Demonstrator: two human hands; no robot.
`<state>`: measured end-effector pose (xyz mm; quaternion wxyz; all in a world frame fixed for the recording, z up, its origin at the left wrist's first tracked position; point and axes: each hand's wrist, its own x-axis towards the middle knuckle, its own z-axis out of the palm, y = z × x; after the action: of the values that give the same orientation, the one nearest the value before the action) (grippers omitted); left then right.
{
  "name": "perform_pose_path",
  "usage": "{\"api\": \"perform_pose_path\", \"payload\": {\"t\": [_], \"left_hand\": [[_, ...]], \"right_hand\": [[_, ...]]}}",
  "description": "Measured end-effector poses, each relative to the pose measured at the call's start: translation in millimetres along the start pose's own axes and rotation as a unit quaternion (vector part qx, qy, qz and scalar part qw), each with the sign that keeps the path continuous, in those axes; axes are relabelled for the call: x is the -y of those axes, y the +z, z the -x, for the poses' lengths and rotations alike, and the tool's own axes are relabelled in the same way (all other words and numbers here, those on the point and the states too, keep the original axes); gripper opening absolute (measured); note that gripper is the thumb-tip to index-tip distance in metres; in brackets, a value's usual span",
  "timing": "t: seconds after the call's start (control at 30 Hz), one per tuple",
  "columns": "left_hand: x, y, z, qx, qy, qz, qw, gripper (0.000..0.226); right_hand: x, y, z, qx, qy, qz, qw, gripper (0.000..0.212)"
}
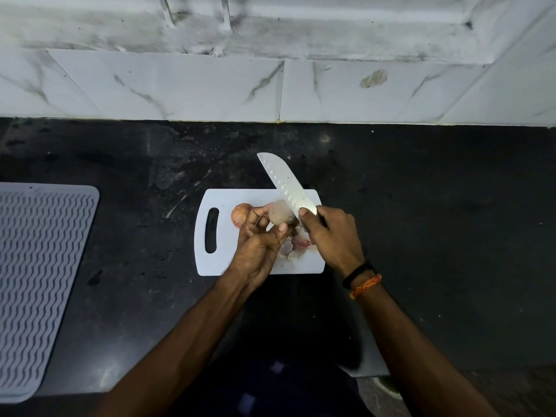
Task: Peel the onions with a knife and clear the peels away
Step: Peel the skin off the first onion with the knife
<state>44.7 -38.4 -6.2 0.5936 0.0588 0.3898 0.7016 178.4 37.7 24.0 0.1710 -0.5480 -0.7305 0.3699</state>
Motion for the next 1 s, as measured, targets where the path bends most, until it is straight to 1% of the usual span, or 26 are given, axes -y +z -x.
{"api": "perform_pose_path", "payload": {"t": [0.07,0.1,0.13,0.2,0.3,0.4,0.47,0.5,0.53,0.6,0.7,0.77,0.8,0.87,0.93,1.0], "left_hand": [[0,0,1,0.004,0.000,-0.004,1.000,0.047],[0,1,2,0.006,-0.001,-0.004,1.000,0.049],[-1,1,3,0.006,-0.001,-0.004,1.000,0.049],[-2,3,4,0.007,-0.003,-0.009,1.000,0.046],[-1,4,4,0.006,-0.002,-0.028,1.000,0.038],[1,0,2,-0.010,0.002,-0.058,0.998,0.033],[1,-4,1,-0.014,0.022,-0.084,0.996,0.031],[1,-4,0,-0.015,0.034,-0.099,0.994,0.032],[0,-3,0,-0.019,0.047,-0.117,0.992,0.034],[-2,-2,0,-0.033,0.072,-0.147,0.986,0.038],[-2,-3,-1,-0.055,0.094,-0.161,0.981,0.047],[-3,-4,-1,-0.053,0.101,-0.182,0.977,0.053],[-4,-3,0,-0.048,0.102,-0.190,0.975,0.053],[-5,2,2,-0.034,0.102,-0.197,0.975,0.053],[-6,4,3,-0.029,0.095,-0.186,0.977,0.052],[-7,3,2,-0.028,0.081,-0.166,0.982,0.049]], "right_hand": [[1,1,2,0.004,-0.010,0.000,1.000,0.045],[1,1,2,0.004,-0.013,0.003,1.000,0.044],[2,0,2,0.003,-0.015,0.005,1.000,0.045],[4,1,3,-0.002,-0.012,0.013,1.000,0.054],[6,3,4,-0.040,-0.028,0.049,0.998,0.066],[6,4,4,-0.059,-0.049,0.071,0.995,0.068],[6,4,3,-0.053,-0.051,0.083,0.994,0.071],[7,3,3,-0.047,-0.054,0.085,0.994,0.067],[7,2,2,-0.039,-0.063,0.078,0.994,0.062],[7,-1,3,-0.012,-0.065,0.005,0.998,0.056],[7,-5,3,0.008,-0.038,-0.124,0.992,0.065],[3,-6,1,0.005,-0.011,-0.144,0.990,0.070],[1,-7,-1,0.004,0.000,-0.127,0.992,0.073],[-6,-8,-5,0.004,-0.001,-0.050,0.999,0.075],[-10,-8,-7,0.002,-0.009,0.007,1.000,0.065],[-10,-8,-8,-0.001,-0.014,0.035,0.999,0.058]]}}
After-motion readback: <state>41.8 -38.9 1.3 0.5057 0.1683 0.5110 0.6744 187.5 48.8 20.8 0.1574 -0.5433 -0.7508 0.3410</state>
